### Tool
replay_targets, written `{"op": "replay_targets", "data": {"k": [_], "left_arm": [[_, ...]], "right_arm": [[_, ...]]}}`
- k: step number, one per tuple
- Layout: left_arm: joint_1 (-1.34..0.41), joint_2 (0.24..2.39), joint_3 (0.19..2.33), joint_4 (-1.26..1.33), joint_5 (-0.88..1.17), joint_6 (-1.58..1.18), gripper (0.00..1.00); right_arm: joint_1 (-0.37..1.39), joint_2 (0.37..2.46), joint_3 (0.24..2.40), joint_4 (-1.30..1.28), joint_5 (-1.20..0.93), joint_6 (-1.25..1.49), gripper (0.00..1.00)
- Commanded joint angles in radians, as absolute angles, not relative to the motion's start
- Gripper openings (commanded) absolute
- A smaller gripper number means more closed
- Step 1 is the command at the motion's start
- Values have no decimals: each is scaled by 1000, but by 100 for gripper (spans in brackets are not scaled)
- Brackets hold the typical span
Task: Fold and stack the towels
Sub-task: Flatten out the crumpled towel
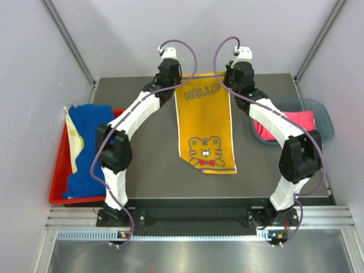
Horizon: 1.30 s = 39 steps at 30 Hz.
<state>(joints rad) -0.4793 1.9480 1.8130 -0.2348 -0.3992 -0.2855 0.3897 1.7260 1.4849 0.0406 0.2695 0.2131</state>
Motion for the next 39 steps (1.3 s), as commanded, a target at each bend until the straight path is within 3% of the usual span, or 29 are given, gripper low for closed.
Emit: {"op": "replay_targets", "data": {"k": [1,9,16,26,32,39], "left_arm": [[-445,2058,1931,-135,-443,-226,0],[-394,2275,2161,-48,-347,-236,0],[-396,2264,2128,41,-328,-259,0],[-500,1742,1555,156,-369,-255,0],[-731,1383,1249,153,-570,-224,0],[-981,1060,1078,72,-687,-236,0]], "right_arm": [[342,1793,1557,124,284,207,0],[278,1969,1703,158,265,218,0],[273,1948,1677,207,247,222,0],[369,1470,1292,193,247,244,0],[495,1131,1095,72,270,268,0],[698,833,1006,-113,373,298,0]]}}
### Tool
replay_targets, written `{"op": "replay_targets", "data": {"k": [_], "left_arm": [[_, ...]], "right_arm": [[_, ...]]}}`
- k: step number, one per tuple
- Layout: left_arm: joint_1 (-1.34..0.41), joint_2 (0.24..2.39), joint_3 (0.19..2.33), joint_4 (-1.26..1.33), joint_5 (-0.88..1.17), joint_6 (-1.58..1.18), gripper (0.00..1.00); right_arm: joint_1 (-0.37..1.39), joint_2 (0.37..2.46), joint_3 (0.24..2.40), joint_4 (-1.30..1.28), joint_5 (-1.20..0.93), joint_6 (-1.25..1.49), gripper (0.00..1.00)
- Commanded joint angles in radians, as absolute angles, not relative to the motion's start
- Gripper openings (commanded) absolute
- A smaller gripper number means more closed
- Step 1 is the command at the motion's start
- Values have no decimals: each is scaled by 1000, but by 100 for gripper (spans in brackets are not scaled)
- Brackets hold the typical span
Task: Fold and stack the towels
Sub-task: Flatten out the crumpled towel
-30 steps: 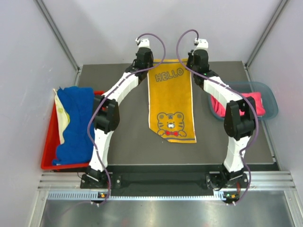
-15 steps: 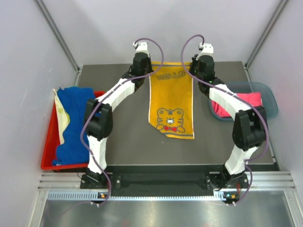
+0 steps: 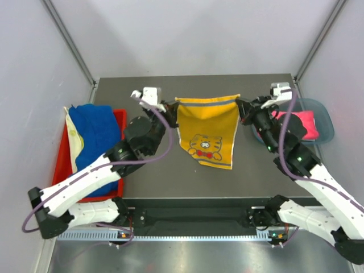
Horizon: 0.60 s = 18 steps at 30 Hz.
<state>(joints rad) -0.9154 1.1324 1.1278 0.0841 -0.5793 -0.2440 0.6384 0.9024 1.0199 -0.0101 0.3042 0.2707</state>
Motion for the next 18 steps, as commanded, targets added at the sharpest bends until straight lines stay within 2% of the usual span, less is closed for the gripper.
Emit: {"op": "replay_targets", "data": {"k": [1,7,18], "left_arm": [[-1003,1005,1069,66,-690,-224,0],[-1088,864,1104,5,-623,-207,0],[-1088,894,1353,-144,-488,-183,0]], "right_arm": [[734,812,1008,-132,379,304,0],[825,733,1096,-251,374,339,0],[839,813,1371,-350,284,336,0]]}}
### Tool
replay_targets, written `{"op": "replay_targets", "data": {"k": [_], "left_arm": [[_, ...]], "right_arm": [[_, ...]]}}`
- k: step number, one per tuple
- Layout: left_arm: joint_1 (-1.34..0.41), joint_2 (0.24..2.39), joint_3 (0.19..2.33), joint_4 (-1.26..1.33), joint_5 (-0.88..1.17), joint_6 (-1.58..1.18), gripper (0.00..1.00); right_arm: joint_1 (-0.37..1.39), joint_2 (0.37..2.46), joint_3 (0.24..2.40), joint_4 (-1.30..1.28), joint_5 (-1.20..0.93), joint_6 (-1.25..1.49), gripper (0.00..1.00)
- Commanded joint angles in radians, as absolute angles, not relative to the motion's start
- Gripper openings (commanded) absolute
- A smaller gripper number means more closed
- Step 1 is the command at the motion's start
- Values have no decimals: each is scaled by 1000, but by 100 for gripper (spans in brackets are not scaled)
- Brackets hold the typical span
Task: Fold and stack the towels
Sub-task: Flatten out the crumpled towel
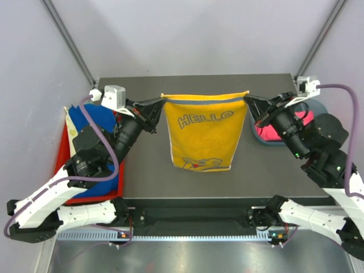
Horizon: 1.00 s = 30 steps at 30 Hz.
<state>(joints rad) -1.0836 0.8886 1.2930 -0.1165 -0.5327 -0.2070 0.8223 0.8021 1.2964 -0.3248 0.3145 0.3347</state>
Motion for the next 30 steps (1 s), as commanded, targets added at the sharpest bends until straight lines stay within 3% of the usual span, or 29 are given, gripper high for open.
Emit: {"op": "replay_targets", "data": {"k": [1,15,20,25,30], "left_arm": [[-1088,896,1361,-150,-489,-181,0],[-1040,1015,1387,-144,-723,-97,0],[-723,1121,1384,-155,-433,-233,0],[-563,1312,1431,-66,-289,-261,0],[-447,1531,1537,34,-201,-278,0]], "right_arm": [[841,821,1396,-351,285,333,0],[828,977,1410,-308,377,267,0],[645,1130,1407,-241,240,278,0],[451,1270,1400,-124,83,305,0],[376,1497,1474,-15,8,318,0]]}}
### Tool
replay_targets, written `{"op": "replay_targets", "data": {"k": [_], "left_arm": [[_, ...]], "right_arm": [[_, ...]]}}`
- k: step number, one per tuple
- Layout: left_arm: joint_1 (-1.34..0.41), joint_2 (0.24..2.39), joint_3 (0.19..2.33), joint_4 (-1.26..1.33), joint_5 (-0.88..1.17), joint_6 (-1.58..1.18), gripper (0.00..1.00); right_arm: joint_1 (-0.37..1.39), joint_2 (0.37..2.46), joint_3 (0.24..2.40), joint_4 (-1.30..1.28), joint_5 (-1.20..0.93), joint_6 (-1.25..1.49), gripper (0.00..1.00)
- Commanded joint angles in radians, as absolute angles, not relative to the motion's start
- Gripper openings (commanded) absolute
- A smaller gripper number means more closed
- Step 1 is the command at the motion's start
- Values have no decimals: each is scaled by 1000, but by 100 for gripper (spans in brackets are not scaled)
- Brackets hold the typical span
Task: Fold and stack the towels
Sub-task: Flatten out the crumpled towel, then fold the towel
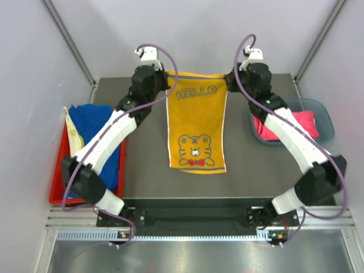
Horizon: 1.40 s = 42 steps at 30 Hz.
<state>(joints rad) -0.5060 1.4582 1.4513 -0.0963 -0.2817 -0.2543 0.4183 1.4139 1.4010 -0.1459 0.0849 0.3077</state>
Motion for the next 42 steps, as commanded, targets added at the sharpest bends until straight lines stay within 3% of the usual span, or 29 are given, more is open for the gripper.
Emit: {"op": "replay_targets", "data": {"k": [1,8,14,42], "left_arm": [[-434,1601,1578,46,-171,-282,0],[-351,1899,1756,67,-82,-296,0],[-328,2026,1776,81,-55,-311,0],[-360,1622,965,252,66,-482,0]], "right_arm": [[358,1532,1508,-8,5,319,0],[284,1845,1649,77,-52,360,0],[249,1945,1657,115,-71,373,0],[365,1559,908,230,-109,512,0]]}}
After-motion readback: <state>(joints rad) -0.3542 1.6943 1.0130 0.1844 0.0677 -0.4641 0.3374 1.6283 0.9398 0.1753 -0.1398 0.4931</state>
